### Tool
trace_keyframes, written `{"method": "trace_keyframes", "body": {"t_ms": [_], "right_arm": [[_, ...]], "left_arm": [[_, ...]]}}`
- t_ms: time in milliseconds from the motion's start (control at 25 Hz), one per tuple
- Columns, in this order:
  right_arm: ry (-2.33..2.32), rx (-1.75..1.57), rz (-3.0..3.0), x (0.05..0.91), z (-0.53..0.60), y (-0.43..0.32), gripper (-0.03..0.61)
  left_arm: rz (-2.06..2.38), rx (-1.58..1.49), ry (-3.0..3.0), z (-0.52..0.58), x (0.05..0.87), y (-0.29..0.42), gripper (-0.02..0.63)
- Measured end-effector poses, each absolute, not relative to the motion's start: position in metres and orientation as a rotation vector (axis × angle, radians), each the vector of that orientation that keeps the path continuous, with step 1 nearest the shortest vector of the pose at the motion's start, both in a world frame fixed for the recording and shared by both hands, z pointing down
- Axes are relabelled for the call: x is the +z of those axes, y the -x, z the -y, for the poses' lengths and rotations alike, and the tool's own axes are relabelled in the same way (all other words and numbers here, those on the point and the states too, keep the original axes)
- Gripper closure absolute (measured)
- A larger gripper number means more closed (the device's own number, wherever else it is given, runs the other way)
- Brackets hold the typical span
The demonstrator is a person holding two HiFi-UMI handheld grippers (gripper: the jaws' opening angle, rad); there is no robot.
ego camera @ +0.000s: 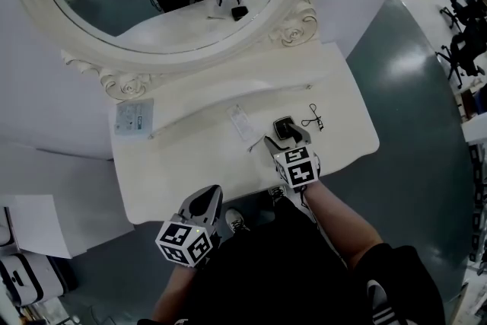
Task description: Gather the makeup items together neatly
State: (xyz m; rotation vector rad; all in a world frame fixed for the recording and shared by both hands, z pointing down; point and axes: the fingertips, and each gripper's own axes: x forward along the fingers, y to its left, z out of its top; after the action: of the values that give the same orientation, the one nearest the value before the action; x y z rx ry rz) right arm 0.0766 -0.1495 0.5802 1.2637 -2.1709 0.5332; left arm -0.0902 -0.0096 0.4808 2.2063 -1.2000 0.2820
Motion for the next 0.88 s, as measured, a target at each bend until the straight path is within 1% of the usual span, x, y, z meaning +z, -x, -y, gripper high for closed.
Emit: {"method": "trace_keyframes", "body": {"t_ms": [160,360,440,560,600,720,880], "right_arm": [[-1.119,0.543,2.222,0.585,0.137,-0.033,0.272],[-0.959,0.545,2.187,0.61,0.12,-0.001,0.273],[-0.886,0.486,2.174,0.613,0.113,0.005,0.273],[-0.695,0.309,2.158,0.614,0.109,0.007,0.28],[-0.612,0.229,2.145,0.613,0.109,0.005,0.319],[-0.406,-0.004,2.075,0.614,0.118,-0.005,0.491],[-0.161,-0.121,2.019,0.62,0.122,-0.008,0.494]], "left_arm": [[1.209,0.268,-2.203,0.007,0.48,0.095,0.606],[1.247,0.25,-2.17,0.002,0.481,0.109,0.606],[1.261,0.245,-2.155,0.0,0.482,0.116,0.606],[1.275,0.238,-2.137,-0.003,0.484,0.123,0.606],[1.278,0.237,-2.134,-0.003,0.484,0.125,0.606],[1.285,0.229,-2.119,-0.006,0.488,0.129,0.606],[1.293,0.218,-2.103,-0.008,0.49,0.13,0.606]]}}
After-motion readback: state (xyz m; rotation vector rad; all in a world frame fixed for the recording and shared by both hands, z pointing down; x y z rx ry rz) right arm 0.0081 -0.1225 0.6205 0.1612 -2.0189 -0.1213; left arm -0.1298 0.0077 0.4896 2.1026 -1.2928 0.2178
